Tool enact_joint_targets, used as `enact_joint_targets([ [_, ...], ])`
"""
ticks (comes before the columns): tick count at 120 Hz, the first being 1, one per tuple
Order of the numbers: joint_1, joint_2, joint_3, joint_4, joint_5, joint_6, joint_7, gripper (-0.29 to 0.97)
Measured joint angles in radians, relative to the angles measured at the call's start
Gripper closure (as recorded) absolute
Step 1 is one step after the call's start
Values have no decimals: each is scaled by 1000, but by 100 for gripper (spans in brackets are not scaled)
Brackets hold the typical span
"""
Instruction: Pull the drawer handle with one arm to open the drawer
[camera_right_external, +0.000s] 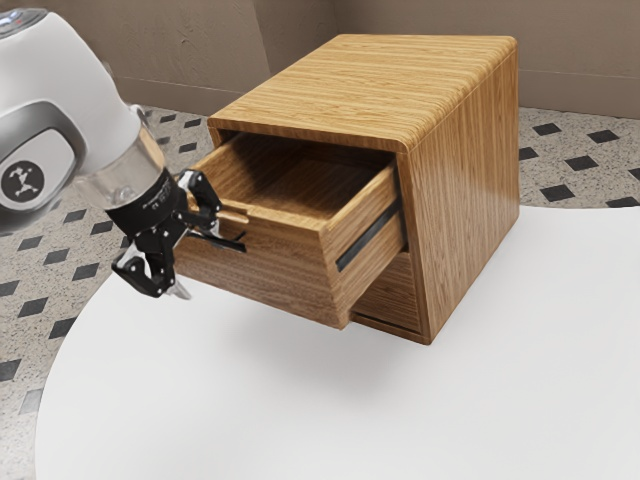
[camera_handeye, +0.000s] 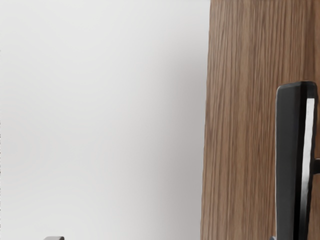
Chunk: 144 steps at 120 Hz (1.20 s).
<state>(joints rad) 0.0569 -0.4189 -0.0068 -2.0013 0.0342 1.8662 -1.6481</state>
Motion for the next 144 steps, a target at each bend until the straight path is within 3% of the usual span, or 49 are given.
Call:
enact_joint_targets([
  [144,67,-225,-36,-206,-4,50,-30,22],
])
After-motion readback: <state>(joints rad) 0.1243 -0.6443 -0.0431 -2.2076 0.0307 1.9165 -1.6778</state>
